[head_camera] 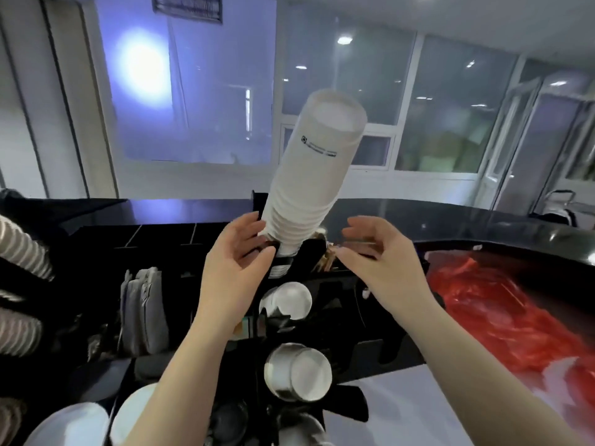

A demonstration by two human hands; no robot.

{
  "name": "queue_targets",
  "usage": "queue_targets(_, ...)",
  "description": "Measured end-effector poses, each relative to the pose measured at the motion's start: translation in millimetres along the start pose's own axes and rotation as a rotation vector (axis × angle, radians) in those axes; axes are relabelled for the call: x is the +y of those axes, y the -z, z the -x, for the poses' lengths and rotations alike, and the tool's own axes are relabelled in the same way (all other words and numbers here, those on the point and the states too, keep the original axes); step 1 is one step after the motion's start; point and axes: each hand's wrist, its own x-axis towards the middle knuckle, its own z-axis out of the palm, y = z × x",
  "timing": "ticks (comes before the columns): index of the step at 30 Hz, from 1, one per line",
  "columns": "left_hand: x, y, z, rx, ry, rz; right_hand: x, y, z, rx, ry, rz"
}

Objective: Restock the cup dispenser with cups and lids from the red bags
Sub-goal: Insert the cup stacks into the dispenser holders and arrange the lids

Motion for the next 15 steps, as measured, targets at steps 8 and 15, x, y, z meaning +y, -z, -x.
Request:
queue_targets(8, -6.5, -14.0, -61.3, -0.286, -0.076, -0.239, -13.6, -25.5, -63.5, -0.215, 0.108, -0.044)
queue_targets(15, -12.4, -30.0, -75.7, -0.162, -0.143, -0.218, -16.2, -46.6, -82.8, -0.154, 0.189, -0.092)
